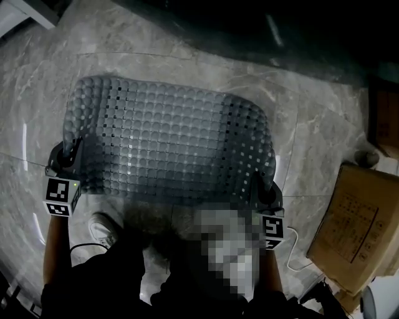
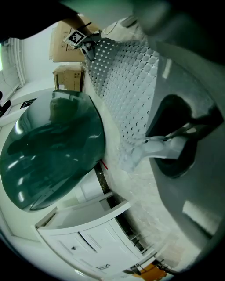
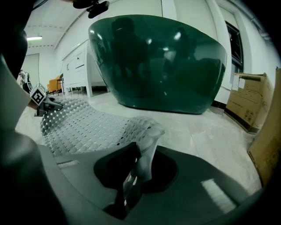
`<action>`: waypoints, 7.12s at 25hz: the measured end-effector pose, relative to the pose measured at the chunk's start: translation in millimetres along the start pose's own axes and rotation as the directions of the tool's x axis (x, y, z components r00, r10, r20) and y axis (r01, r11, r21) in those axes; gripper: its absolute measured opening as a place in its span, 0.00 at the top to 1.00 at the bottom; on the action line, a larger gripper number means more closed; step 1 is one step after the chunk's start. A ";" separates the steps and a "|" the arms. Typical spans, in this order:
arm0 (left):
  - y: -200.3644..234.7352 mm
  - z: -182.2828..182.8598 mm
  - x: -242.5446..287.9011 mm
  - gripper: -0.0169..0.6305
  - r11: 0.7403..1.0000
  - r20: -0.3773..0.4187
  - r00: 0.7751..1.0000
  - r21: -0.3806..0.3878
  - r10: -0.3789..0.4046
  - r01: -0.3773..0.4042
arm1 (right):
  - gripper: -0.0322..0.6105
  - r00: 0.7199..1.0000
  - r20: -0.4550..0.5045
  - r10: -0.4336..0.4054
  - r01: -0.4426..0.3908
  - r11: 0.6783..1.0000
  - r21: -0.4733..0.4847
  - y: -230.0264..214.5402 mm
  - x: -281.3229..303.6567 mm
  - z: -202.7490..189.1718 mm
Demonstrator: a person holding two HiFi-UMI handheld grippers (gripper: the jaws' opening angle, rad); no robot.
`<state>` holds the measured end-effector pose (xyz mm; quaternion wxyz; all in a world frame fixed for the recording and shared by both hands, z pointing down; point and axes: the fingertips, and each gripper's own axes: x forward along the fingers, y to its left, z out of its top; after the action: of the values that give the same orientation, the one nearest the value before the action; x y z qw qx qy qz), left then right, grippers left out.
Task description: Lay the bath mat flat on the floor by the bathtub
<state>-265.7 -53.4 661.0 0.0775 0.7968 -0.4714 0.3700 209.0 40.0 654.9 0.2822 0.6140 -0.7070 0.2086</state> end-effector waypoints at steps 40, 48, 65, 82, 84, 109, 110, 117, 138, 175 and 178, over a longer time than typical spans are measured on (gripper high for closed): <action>33.0 -57.1 37.5 0.73 0.996 -0.130 0.991 -0.079 0.026 -0.037 | 0.65 0.972 -0.147 -0.182 0.194 0.979 0.067 -46.4 38.3 -57.5; 42.4 -58.9 36.8 0.61 0.994 -0.135 0.989 -0.072 0.066 -0.076 | 0.53 0.961 -0.132 -0.242 0.252 0.965 0.070 -56.0 36.8 -59.8; 39.7 -57.8 26.2 0.53 0.995 -0.142 0.985 -0.005 0.097 -0.099 | 0.49 0.967 -0.081 -0.240 0.245 0.968 0.057 -55.0 31.0 -47.0; 13.1 -44.7 28.2 0.74 0.998 -0.102 0.994 -0.051 0.030 -0.035 | 0.87 0.986 -0.038 -0.160 0.163 0.981 0.106 -9.5 33.1 -34.2; 11.2 -40.9 27.7 0.83 0.998 -0.089 0.996 -0.053 0.030 -0.035 | 0.91 0.989 -0.034 -0.145 0.148 0.983 0.106 -5.8 34.4 -32.5; 1.8 34.6 8.0 0.97 0.988 0.119 0.986 -0.110 0.118 -0.105 | 0.91 0.984 0.166 -0.067 0.035 0.982 0.185 25.4 20.3 61.9; 2.0 41.5 5.0 0.97 0.987 0.130 0.984 -0.115 0.125 -0.110 | 0.91 0.983 0.172 -0.065 0.033 0.983 0.182 26.8 16.8 69.7; -15.7 92.4 -31.4 0.97 0.984 0.150 0.983 -0.156 0.107 -0.084 | 0.91 0.981 0.189 -0.045 0.018 0.990 0.141 40.0 -24.9 124.9; -11.5 236.0 -143.5 0.97 0.992 0.177 0.982 -0.118 0.066 -0.045 | 0.91 0.976 0.218 -0.013 -0.025 0.984 0.174 25.0 -138.9 256.5; -6.4 442.7 -354.2 0.97 0.980 0.234 0.972 -0.196 0.031 0.016 | 0.92 0.962 0.273 -0.023 -0.028 0.984 0.178 41.5 -344.5 456.8; -9.7 455.4 -365.7 0.97 0.982 0.240 0.971 -0.184 0.010 0.036 | 0.92 0.956 0.294 -0.024 -0.036 0.980 0.197 38.9 -357.7 471.1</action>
<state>-125.6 -9.5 95.7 0.0971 0.8278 -0.5048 0.2247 134.5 12.5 67.5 0.1096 0.6612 -0.7185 0.1859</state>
